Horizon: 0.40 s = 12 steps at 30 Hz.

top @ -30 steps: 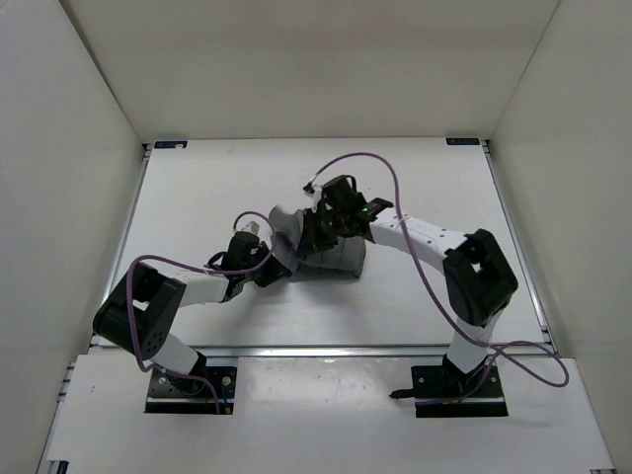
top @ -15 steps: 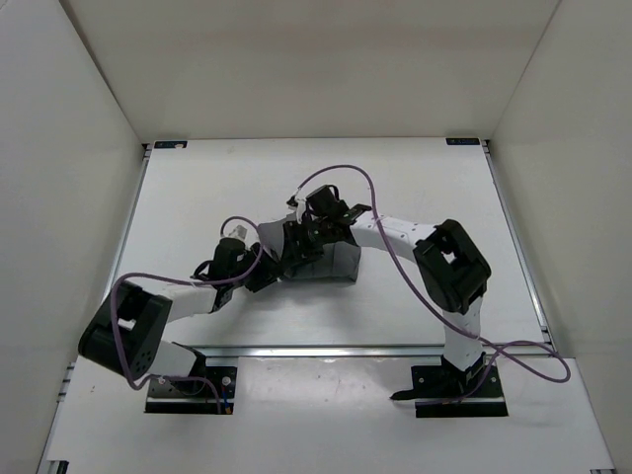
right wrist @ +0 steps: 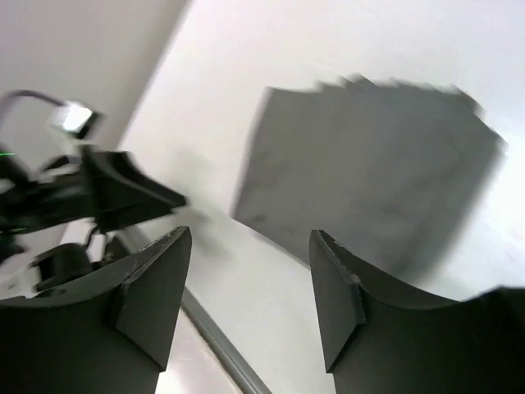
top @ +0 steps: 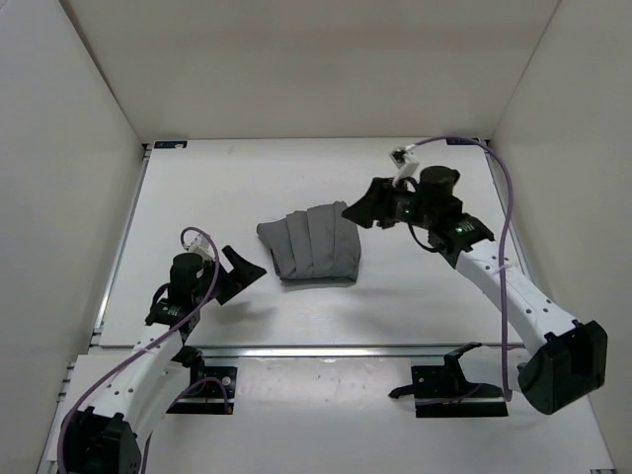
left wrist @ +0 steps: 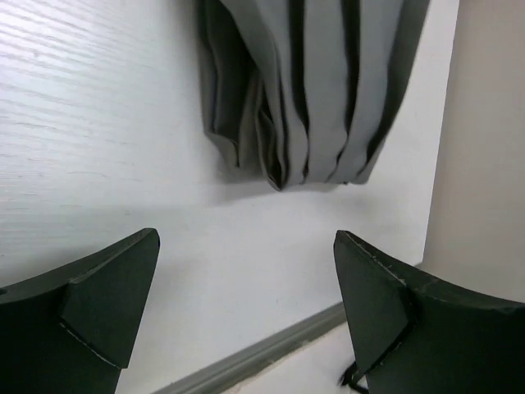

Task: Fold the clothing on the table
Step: Fold the skirt

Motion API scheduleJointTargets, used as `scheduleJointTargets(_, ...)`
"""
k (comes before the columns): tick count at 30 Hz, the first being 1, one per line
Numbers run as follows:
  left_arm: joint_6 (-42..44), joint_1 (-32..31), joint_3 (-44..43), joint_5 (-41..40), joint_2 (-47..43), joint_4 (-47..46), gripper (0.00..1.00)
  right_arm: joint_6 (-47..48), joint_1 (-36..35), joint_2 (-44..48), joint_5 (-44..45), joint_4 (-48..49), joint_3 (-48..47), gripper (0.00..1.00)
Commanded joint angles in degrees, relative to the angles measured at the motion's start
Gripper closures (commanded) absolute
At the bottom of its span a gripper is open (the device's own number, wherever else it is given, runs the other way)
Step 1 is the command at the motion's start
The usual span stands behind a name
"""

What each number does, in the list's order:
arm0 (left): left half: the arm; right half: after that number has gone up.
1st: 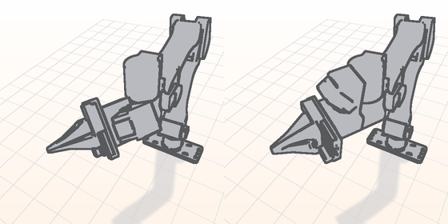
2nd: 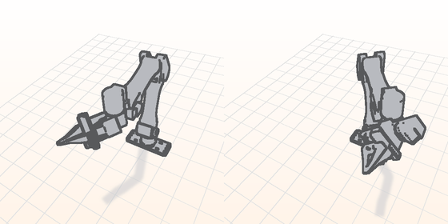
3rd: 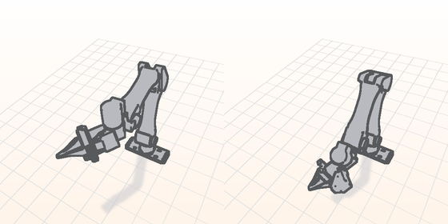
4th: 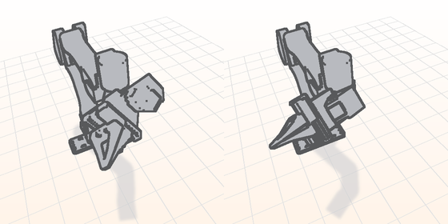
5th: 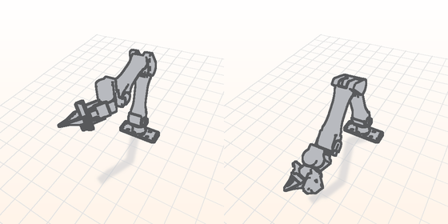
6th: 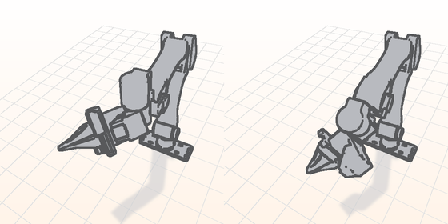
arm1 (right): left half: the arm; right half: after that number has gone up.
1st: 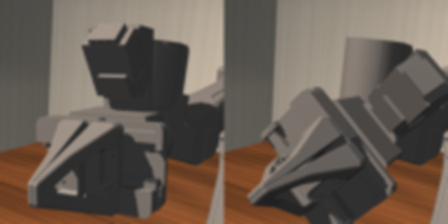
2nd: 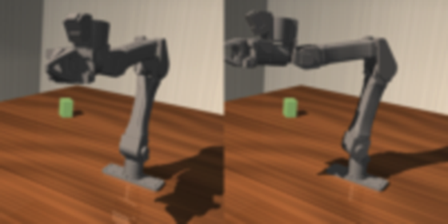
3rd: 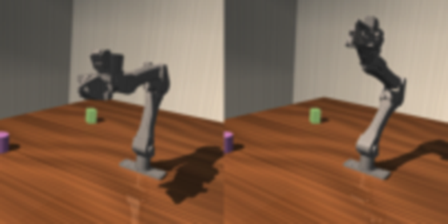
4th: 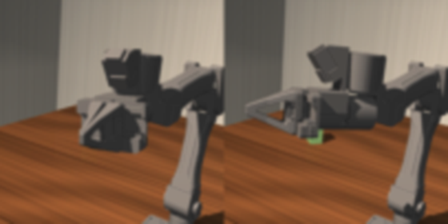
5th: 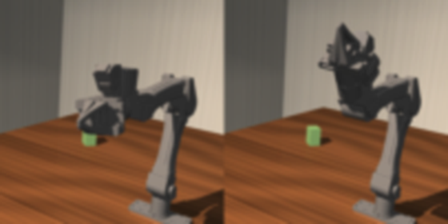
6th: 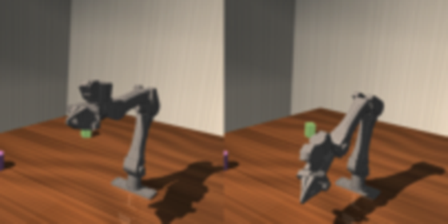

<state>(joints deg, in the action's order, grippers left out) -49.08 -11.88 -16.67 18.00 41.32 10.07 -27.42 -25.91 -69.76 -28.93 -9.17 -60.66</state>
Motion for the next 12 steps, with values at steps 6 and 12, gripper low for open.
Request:
scheduleJointTargets(6,16.12,-3.4,-12.42,8.38,9.56,17.08,0.02,1.49,8.33,7.17,0.8,-2.08,12.41,0.42)
scheduleJointTargets(12,19.02,-3.43,-15.23,6.43,6.4,22.35,0.01,3.95,5.44,2.71,6.15,-3.4,10.32,0.41)
